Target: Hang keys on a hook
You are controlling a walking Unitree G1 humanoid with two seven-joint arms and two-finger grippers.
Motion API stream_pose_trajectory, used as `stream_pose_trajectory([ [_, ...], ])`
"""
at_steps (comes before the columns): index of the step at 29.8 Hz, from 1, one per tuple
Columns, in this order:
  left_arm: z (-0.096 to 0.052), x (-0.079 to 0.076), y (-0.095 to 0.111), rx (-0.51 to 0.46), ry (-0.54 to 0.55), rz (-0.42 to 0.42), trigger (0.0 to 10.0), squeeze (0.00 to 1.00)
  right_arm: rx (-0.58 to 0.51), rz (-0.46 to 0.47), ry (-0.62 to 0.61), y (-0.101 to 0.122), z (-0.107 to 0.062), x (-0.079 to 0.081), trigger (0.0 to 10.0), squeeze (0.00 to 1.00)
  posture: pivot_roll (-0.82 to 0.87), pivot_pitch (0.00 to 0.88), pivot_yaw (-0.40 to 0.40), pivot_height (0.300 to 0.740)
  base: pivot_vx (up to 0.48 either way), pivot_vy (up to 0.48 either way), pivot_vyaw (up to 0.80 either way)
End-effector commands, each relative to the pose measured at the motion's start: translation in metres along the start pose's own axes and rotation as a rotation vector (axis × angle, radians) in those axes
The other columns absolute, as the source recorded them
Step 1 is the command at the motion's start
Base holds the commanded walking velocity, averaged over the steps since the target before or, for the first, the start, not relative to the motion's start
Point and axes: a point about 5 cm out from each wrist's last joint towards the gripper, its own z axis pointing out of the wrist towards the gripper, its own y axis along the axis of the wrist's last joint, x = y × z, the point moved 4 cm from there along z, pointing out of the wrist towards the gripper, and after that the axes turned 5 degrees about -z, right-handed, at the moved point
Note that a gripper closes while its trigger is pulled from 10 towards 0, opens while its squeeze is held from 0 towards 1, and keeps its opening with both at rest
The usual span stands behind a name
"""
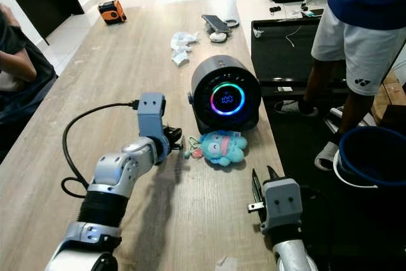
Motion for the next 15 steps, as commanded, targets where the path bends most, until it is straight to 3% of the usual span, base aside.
stream_pose_trajectory([
  [1,0.0015,0.0033,-0.0048,0.017,0.018,-0.005,10.0,0.00,0.156,0.015,0.027,-0.0331,-0.0143,0.0081,10.0,0.00,0.06,0.350,0.186,0.740,0.000,0.000,0.00],
  [15,0.0003,0.0095,-0.0059,0.020,0.044,-0.007,10.0,0.00,0.156,0.018,0.027,-0.0333,-0.0150,0.0091,10.0,0.00,0.06,0.349,0.187,0.740,0.000,0.000,0.00],
])
